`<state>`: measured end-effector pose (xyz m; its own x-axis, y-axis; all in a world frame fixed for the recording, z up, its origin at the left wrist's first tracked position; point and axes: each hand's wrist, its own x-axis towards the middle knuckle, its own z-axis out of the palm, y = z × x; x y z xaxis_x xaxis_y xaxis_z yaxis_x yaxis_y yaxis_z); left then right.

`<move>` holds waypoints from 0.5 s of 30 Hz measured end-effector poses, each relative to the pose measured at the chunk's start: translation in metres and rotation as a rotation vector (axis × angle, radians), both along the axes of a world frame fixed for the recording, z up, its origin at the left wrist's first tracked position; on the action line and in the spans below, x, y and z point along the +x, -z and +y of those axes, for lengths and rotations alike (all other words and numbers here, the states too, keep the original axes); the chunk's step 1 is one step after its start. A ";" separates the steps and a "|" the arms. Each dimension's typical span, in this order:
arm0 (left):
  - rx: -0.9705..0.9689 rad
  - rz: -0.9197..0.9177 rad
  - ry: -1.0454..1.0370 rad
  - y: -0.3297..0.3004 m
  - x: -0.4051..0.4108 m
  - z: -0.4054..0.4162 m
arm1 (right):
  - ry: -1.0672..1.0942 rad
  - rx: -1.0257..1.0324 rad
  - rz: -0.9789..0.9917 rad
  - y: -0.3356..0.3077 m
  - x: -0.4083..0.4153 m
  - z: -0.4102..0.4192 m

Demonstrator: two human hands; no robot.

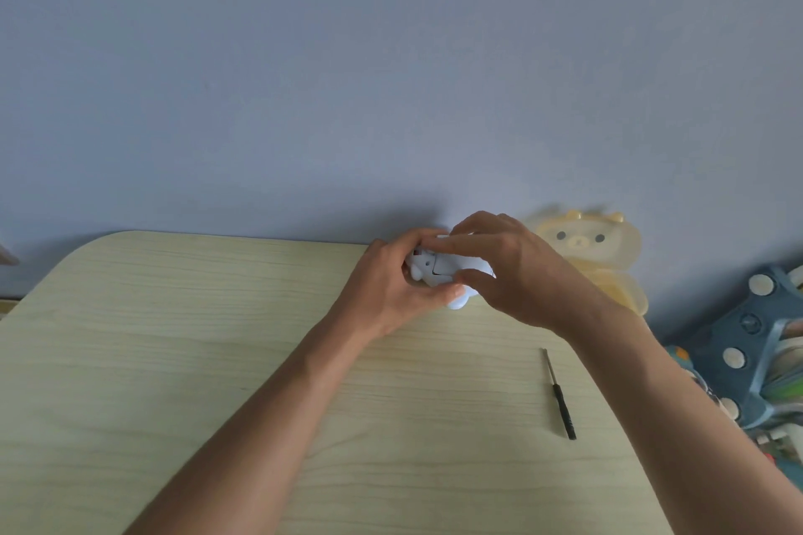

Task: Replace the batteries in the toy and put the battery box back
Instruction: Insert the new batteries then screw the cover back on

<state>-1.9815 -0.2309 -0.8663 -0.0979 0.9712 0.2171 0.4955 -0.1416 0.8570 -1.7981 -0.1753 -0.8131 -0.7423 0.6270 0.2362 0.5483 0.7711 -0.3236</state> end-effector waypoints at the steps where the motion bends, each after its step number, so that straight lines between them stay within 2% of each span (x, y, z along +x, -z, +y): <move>1: 0.006 -0.005 0.003 -0.002 0.000 -0.001 | 0.014 -0.002 0.044 0.002 0.002 -0.002; 4: 0.002 -0.042 0.013 -0.004 0.001 -0.001 | 0.076 0.059 0.160 0.010 0.006 -0.011; 8: -0.001 -0.068 0.025 -0.005 0.001 -0.001 | 0.068 0.246 0.178 0.018 0.004 -0.025; 15: 0.010 -0.063 0.021 -0.004 0.001 0.000 | 0.104 0.246 0.222 0.021 0.002 -0.030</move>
